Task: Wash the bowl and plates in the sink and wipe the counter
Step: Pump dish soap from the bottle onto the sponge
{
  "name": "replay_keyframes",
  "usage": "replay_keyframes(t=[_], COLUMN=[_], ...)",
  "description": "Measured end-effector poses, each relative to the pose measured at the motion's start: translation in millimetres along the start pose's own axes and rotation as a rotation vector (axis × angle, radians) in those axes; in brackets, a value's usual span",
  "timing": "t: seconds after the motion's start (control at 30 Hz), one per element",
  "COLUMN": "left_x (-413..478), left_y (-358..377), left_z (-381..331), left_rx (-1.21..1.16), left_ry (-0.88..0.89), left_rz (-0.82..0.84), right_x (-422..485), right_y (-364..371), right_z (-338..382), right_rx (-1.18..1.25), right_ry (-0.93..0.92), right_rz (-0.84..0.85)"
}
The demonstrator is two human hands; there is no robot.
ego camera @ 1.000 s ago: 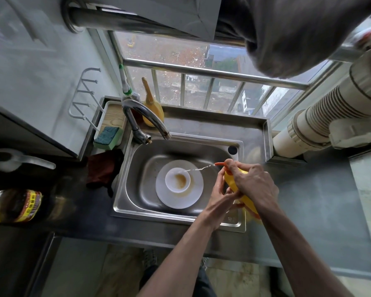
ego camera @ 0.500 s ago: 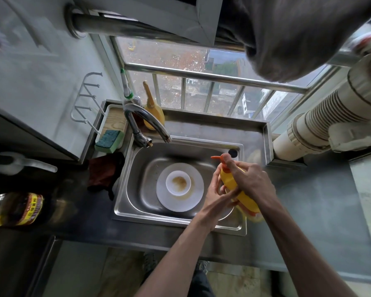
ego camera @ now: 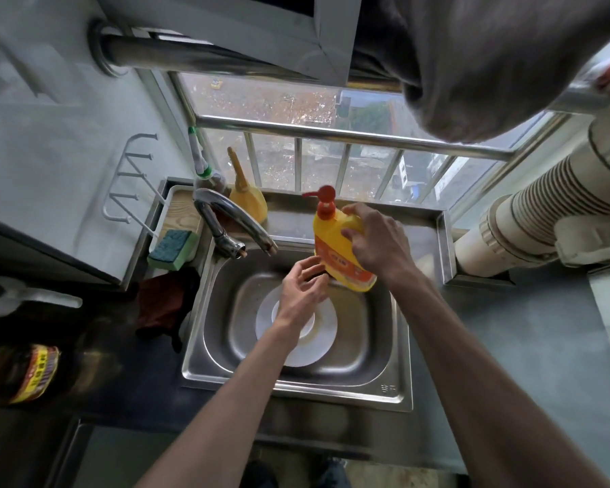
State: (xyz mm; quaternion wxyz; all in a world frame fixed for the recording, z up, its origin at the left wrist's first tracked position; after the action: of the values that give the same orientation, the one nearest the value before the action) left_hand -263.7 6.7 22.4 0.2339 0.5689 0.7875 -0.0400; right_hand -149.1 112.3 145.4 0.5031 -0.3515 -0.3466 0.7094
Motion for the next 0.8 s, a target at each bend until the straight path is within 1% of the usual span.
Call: replay_keyframes(t=[0.07,0.17,0.23,0.33,0.5,0.63,0.73,0.8], left_x=[10.2,22.4,28.8,34.3,38.6,41.3,42.3,41.9], left_y=[-12.0,-22.4,-26.0,-33.6,-52.1,-61.1,-65.9,-70.9], left_z=[-1.0,-4.9,-5.7,-0.2,10.4,12.5,13.4,13.7], left_rx=[0.044,0.105,0.136,0.181,0.217,0.224,0.231,0.241], left_ry=[0.013,0.032,0.044,0.034,-0.001,-0.003,0.001,-0.001], left_rz=[-0.035,-0.069,-0.071,-0.069,-0.091,-0.112,-0.117,-0.125], right_x=[21.4,49.6,67.7,93.5,125.2,131.4,121.8,110.3], right_y=[4.6,11.8,11.6,7.9,9.8,13.2,15.3,16.6], right_z=[10.0,15.2,13.9,11.7,13.4,13.9,12.9,15.2], right_rx=[0.000,0.003,0.028,0.057,0.054,0.016,0.008,0.009], right_ry=[-0.046,-0.063,-0.065,-0.082,-0.137,-0.172,-0.197,-0.249], right_rz=[0.002,0.003,-0.029,-0.085,-0.091,-0.120,-0.195,-0.274])
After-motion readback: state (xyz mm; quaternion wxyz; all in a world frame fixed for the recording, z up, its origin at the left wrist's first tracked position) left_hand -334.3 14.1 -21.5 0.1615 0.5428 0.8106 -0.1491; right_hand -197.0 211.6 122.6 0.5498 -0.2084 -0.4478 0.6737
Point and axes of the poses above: each hand's wrist, its own x-axis towards the middle knuckle, its own y-axis out of the palm, z = x × y, the point moved 7 cm from there along x, towards the middle knuckle, and after that the axes turned 2 degrees about y, right-handed, at the moved point
